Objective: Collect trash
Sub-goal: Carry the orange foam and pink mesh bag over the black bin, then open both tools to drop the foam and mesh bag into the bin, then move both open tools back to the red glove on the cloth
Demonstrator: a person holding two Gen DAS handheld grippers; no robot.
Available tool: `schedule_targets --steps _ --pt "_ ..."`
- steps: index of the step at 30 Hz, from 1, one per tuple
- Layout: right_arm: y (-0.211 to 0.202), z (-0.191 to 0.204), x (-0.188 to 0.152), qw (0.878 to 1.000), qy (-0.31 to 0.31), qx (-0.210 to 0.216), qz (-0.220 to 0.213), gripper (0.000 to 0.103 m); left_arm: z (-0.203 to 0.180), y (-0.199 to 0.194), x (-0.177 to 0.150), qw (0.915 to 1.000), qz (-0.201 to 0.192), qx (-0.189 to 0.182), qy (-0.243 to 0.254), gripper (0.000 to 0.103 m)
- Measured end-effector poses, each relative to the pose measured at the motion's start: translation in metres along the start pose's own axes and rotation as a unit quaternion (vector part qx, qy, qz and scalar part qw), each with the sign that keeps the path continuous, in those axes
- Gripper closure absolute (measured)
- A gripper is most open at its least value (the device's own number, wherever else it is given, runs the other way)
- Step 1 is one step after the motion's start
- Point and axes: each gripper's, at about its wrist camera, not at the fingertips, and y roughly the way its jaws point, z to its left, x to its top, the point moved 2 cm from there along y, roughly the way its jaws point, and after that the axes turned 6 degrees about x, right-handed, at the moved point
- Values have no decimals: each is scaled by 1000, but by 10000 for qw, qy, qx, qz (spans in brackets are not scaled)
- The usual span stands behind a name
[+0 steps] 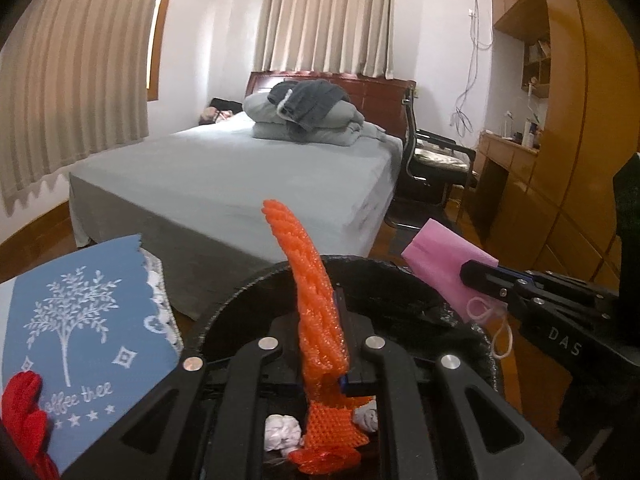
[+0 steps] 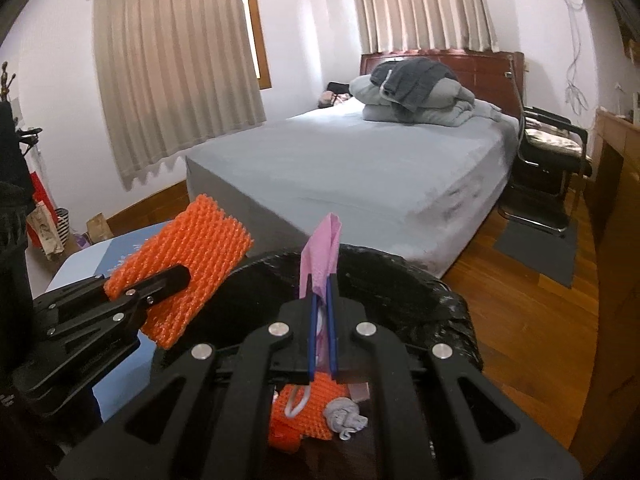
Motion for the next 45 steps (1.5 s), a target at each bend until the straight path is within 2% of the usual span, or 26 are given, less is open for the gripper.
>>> schedule_targets --steps 6,7,9,10,12,14,17,19,20,24,32,45 --pt "2 -11 -3 9999 68 -102 41 96 -13 9 0 9999 74 -112 90 91" --pt "2 -13 -4 9999 76 -120 39 96 -13 9 0 9999 70 -115 76 88" --pt "3 -17 -6 9998 88 -189 49 93 -11 8 0 9998 91 -159 38 75" --pt "3 -19 -7 9997 106 -223 51 86 -10 8 1 9999 79 -137 31 68" --pt "2 -19 -6 9995 134 -277 25 74 -8 6 1 9999 56 -125 6 65" --pt "2 -19 -5 9994 129 -318 -4 65 -4 4 3 9999 29 -112 -66 53" --pt "0 -18 -5 9992 126 -373 -85 44 3 0 4 9999 -9 -16 -119 50" --pt "-3 -17 -4 9987 115 -462 -195 19 9 -5 6 9998 -74 85 -178 43" --pt "-5 -16 -3 9984 113 -497 -241 15 14 -9 6 9996 -121 170 -205 38" --pt "-7 -11 0 9984 88 -477 -295 9 35 -22 10 9982 -247 475 -270 30" --pt "-1 23 4 9996 -52 -155 -228 7 78 -52 8 9920 -431 1057 -538 16" --pt "26 103 7 9980 -392 482 -69 6 147 -98 -25 9762 -395 1959 -843 13"
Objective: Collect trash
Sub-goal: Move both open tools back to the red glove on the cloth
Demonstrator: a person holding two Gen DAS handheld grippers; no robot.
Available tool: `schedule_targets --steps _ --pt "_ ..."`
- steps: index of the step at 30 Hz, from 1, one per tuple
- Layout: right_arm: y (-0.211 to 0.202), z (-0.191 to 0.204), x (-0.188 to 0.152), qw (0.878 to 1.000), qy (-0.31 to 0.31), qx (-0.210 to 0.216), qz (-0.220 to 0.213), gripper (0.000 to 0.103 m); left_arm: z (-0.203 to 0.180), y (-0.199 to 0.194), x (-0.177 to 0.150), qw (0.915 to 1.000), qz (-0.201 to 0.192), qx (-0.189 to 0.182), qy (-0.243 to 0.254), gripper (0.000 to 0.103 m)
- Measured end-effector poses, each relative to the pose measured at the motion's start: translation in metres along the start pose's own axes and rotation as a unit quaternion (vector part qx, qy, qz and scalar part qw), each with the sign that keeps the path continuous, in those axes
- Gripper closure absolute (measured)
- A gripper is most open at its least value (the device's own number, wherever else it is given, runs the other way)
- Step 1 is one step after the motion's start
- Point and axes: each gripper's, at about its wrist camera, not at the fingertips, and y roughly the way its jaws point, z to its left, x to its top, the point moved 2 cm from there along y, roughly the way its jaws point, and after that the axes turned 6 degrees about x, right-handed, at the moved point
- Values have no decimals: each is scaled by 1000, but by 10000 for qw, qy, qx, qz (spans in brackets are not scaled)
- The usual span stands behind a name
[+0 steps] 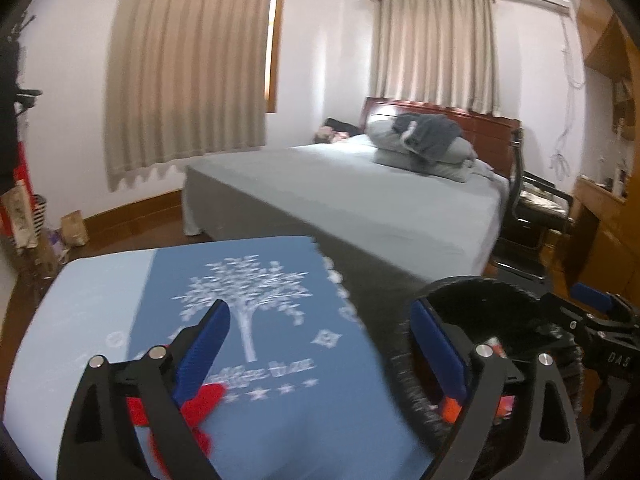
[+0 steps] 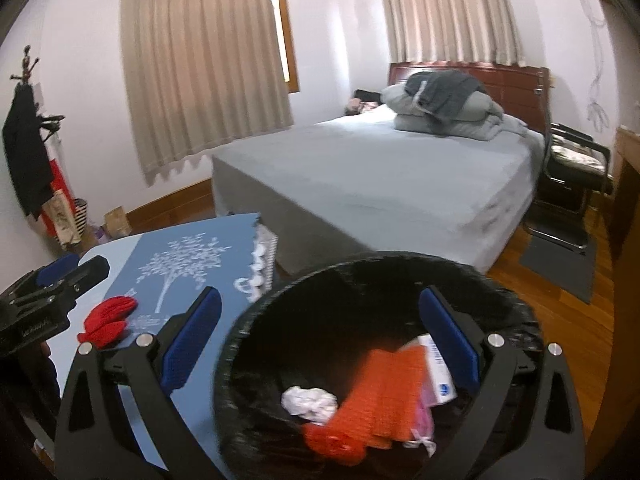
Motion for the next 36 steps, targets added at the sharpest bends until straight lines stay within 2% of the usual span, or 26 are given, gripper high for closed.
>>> schedule_targets --steps 7,19,27,36 --pt "28 58 -1 9983 -262 496 173 6 61 -12 -14 9981 31 588 -186 13" --pt "75 166 -11 9872 -657 1362 506 6 160 -22 -48 9865 216 1540 -505 13" --pt "95 214 -32 9780 -828 1704 878 7 198 -23 -70 9797 377 1855 -666 13" --pt "118 257 -59 9684 -1101 1834 1279 7 222 -25 -86 9755 490 2002 -767 13"
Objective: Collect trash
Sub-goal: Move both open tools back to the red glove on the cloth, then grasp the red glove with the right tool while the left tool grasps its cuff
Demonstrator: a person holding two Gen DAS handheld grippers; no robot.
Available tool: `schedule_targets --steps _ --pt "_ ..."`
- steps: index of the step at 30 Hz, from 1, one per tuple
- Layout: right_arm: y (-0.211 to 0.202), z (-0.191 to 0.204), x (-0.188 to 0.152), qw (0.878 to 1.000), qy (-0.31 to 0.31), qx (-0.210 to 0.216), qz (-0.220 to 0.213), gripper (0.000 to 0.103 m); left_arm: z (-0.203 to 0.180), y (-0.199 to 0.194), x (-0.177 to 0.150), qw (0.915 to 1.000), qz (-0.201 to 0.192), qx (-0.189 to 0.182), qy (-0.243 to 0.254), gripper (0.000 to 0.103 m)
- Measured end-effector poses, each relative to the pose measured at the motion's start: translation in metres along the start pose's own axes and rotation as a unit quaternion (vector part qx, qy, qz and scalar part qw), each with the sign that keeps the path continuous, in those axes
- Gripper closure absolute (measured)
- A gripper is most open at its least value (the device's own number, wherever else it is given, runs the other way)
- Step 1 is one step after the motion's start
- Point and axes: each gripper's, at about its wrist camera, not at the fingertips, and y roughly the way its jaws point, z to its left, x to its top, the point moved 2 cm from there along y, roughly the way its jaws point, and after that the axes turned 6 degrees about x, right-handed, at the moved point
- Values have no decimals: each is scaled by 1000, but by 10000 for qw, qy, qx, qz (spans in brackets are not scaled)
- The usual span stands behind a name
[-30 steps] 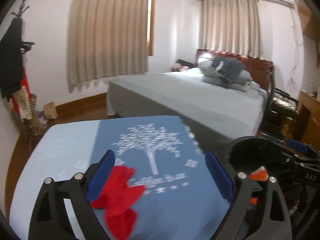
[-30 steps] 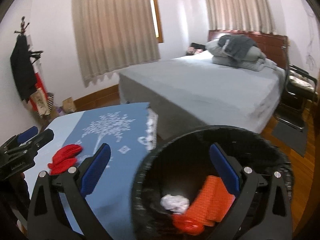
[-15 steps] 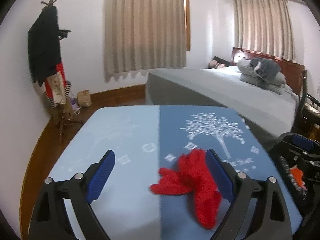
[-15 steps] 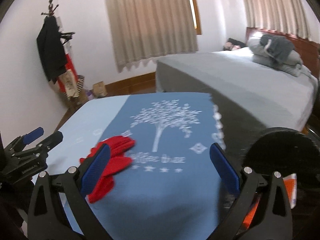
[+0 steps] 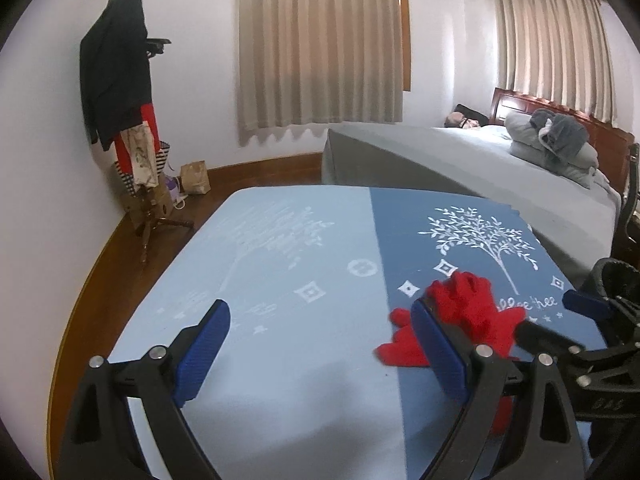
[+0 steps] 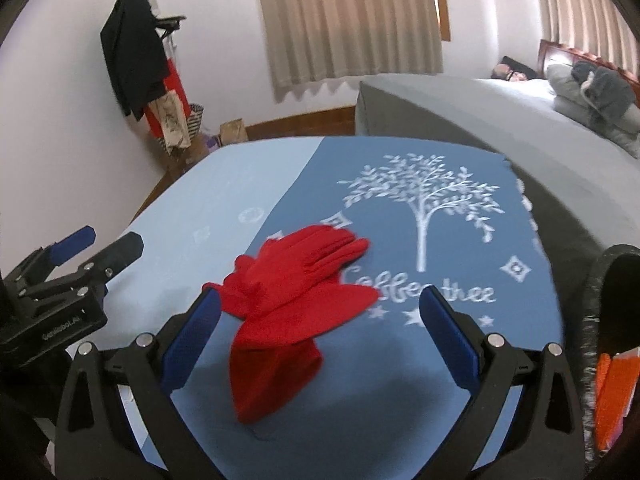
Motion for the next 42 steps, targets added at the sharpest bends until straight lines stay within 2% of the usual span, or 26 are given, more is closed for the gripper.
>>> schedule_targets --steps 8,9,10,14,17,19,20,29,42 --pt "24 10 -9 9990 -136 29 436 7 11 5 -2 9999 61 32 -130 13" --pt "25 10 -10 9988 -138 60 474 11 12 5 -2 9999 71 27 -144 13" --pt "27 11 -12 9985 -148 76 525 19 12 6 -2 9998 80 25 -155 13" --pt "31 9 -17 9972 -130 227 696 38 10 7 -3 9998 97 1 -183 13" --pt "32 10 -19 9962 -147 375 768 60 8 6 -3 9998 101 -13 -165 13" --pt "32 9 -20 9950 -110 565 816 90 5 5 -2 9998 98 -22 -155 13" --pt "30 8 -20 9948 -96 623 803 93 4 4 -2 9998 95 -32 -146 13" --pt "-5 -13 -1 9975 -34 622 323 95 -14 2 -1 9998 107 -155 -48 13" --pt "-35 -73 17 9993 334 81 -153 95 -66 22 0 9976 327 -598 149 13"
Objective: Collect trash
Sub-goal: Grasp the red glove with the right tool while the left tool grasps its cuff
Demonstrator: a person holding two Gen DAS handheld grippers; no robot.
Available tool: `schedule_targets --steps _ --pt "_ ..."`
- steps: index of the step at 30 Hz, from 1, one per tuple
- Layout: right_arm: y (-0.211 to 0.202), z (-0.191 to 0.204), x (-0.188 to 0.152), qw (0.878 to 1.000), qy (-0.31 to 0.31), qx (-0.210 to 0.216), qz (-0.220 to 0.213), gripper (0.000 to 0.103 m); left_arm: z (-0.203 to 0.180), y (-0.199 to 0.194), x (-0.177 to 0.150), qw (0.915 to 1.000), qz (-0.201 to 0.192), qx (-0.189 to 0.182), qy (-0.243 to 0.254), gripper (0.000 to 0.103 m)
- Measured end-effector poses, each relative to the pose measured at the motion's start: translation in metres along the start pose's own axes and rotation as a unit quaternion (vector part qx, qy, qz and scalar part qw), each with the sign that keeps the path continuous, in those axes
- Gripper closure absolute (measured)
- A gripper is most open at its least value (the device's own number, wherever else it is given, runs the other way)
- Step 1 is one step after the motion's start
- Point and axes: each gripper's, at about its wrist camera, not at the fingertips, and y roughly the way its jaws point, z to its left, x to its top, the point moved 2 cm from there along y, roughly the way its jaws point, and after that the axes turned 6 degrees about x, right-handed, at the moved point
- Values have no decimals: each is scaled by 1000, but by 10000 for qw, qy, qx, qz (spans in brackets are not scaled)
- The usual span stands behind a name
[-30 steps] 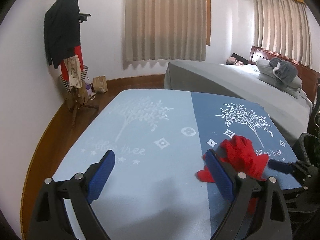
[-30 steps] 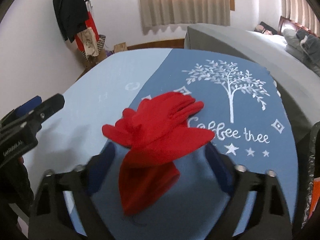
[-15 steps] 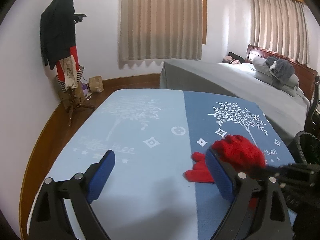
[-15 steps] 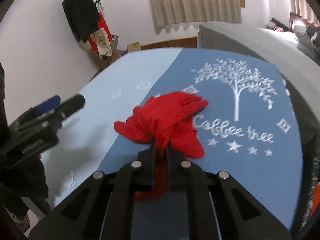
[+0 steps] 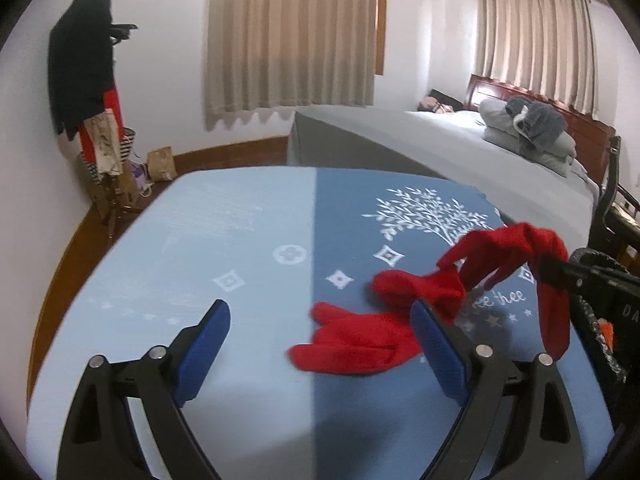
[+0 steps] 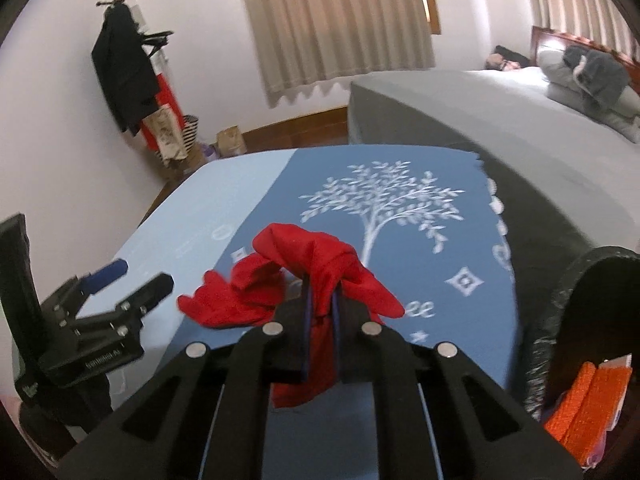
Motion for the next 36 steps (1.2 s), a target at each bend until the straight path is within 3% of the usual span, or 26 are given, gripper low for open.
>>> schedule_targets --steps 9,18,24,29,32,36 --pt "1 -17 -1 9999 69 -120 -26 95 -37 23 6 9992 163 -351 118 13" --pt "3 -32 0 9997 170 -178 -35 95 -62 48 10 9976 443 -469 245 14" --pt "4 -31 0 9997 169 -149 -16 95 -72 64 4 9927 912 -715 334 43" --pt "4 -29 0 9998 150 -148 -13 95 -72 68 3 9907 1044 -829 287 88" --pt "4 -29 0 9998 147 -148 -12 95 -69 62 4 9923 928 -782 227 95" --pt "1 -27 2 9998 118 -140 -40 95 -65 48 10 9948 688 -720 191 96"
